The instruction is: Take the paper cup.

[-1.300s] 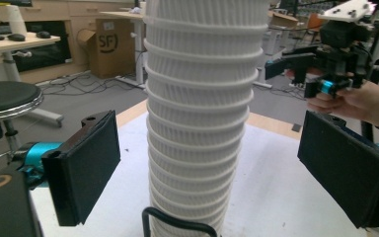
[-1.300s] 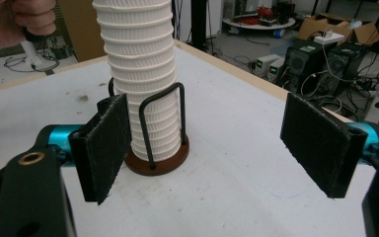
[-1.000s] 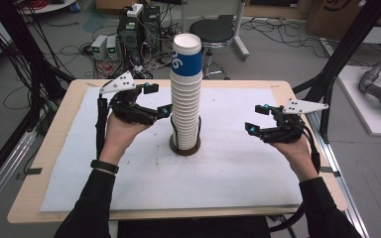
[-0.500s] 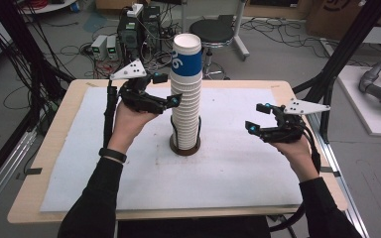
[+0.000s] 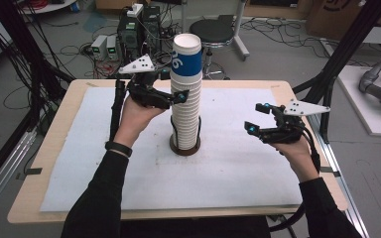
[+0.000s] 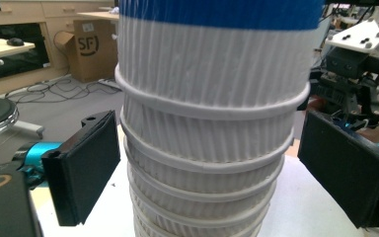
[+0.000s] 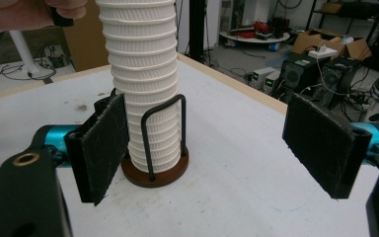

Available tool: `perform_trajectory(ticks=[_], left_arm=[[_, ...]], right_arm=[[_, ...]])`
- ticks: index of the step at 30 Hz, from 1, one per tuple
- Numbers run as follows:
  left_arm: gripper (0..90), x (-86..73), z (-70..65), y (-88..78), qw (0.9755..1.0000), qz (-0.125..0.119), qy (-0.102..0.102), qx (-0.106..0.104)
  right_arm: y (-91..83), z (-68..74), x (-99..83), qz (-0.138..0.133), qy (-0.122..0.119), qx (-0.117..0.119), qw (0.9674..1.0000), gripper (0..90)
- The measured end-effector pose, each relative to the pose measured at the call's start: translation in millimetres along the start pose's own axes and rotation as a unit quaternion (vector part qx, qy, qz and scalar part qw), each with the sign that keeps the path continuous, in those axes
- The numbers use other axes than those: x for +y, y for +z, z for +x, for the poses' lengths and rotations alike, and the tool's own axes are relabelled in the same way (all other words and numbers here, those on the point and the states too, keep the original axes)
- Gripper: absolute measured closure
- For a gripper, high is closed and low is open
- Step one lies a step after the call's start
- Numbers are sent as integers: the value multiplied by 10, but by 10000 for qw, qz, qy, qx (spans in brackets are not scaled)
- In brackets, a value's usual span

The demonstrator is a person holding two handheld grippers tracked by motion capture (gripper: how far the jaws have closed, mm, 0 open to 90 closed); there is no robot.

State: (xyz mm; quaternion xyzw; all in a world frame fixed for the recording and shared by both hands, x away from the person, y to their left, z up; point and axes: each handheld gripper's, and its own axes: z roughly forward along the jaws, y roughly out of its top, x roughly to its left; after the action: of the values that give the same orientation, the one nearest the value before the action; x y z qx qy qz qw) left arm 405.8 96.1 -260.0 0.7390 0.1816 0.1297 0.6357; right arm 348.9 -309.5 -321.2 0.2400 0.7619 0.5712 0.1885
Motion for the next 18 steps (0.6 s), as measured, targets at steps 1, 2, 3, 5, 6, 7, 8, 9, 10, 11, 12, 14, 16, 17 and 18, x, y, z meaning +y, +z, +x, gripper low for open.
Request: perform_trajectory(ticks=[1,2,3,5,6,7,8,9,10,11,12,14,16,17,18], left_arm=[[91,-5,2,14,10000,-20,0,-10],[91,-6,5,17,10000,-26,-4,-21],[91,-7,6,26,10000,-57,-38,-61],[90,1,8,41,10000,-48,-10,-61],[90,6,11,51,10000,-36,-9,-67],[91,10,15,61,10000,-27,-3,-64],[91,14,19,71,10000,-23,-11,-74],[91,24,29,92,10000,-14,-23,-92],[91,24,29,92,10000,-14,-23,-92],[91,27,32,102,10000,-2,-7,-88],[91,29,36,120,9999,17,-3,-103],[91,27,34,132,10000,4,-23,-92],[91,21,39,150,9999,20,-26,-110],[91,19,41,155,9999,28,-25,-99],[91,16,44,157,9999,37,-36,-99]], right_arm=[[0,0,0,0,0,0,10000,184],[3,4,0,-3,6,7,10000,184],[5,7,0,6,9,19,10000,184],[16,12,0,23,-5,48,10000,184],[22,14,-1,33,-12,53,10000,184],[37,18,-2,57,-20,63,10000,184],[37,18,-2,57,-20,63,10000,184],[48,27,-2,75,-29,81,9999,184],[53,30,-1,66,-43,93,9999,184],[53,30,-1,66,-43,93,9999,184],[58,40,1,67,-45,111,9999,184],[62,44,2,64,-51,122,9999,184],[69,49,2,80,-65,131,9999,184],[71,53,3,88,-55,143,9998,184],[73,56,4,90,-59,157,9998,184]])
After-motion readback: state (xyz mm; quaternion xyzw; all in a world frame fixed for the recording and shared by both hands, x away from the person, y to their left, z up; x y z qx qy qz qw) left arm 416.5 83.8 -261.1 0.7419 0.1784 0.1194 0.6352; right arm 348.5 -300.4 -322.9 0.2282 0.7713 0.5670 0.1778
